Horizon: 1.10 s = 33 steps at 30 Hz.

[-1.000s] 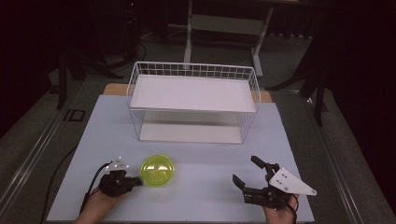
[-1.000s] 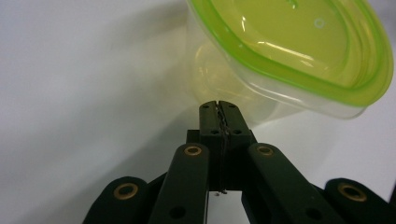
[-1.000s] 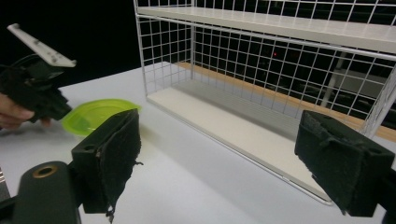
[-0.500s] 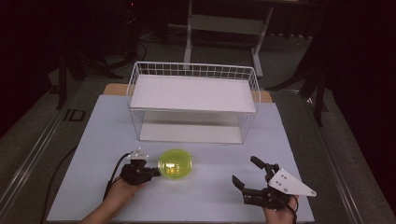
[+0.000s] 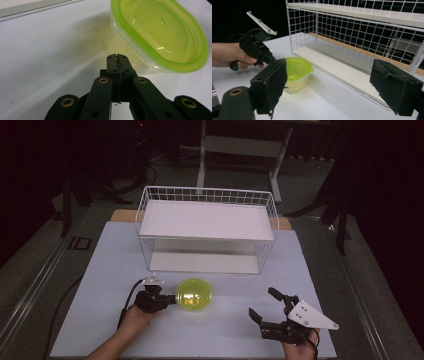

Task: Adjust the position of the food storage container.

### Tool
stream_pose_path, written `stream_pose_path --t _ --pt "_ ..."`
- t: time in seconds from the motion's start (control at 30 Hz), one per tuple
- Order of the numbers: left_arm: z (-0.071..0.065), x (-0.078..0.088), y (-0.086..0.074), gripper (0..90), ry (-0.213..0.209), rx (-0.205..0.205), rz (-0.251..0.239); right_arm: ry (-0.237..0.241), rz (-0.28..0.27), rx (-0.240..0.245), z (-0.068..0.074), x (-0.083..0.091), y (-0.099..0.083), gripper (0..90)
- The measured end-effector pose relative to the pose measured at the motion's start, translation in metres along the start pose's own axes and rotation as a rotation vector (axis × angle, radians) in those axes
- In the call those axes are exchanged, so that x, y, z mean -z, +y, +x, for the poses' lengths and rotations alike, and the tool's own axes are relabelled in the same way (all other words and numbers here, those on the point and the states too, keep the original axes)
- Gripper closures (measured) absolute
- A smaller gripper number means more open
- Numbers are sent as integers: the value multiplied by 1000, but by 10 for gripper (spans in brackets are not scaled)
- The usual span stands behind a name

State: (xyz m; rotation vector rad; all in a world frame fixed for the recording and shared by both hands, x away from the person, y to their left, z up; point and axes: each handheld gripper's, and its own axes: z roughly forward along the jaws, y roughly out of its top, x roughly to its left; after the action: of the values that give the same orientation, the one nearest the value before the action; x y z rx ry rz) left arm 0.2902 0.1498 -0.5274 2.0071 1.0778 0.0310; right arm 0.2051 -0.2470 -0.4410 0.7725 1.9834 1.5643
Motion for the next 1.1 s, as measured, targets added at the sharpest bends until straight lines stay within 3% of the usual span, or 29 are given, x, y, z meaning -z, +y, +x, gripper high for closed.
stream_pose_path --t 0.6,0.77,0.9,1.1 --pt "-18 -39 14 900 -71 10 19 10 13 -4 1 -2 -2 143" --pt "-20 -45 15 900 -75 -10 30 15 16 -3 2 -2 -2 143" --pt "-21 -45 12 900 -73 -15 30 19 23 -5 1 -4 -3 143" --pt "-16 -26 6 896 -77 -67 -38 18 39 8 3 -6 -4 143"
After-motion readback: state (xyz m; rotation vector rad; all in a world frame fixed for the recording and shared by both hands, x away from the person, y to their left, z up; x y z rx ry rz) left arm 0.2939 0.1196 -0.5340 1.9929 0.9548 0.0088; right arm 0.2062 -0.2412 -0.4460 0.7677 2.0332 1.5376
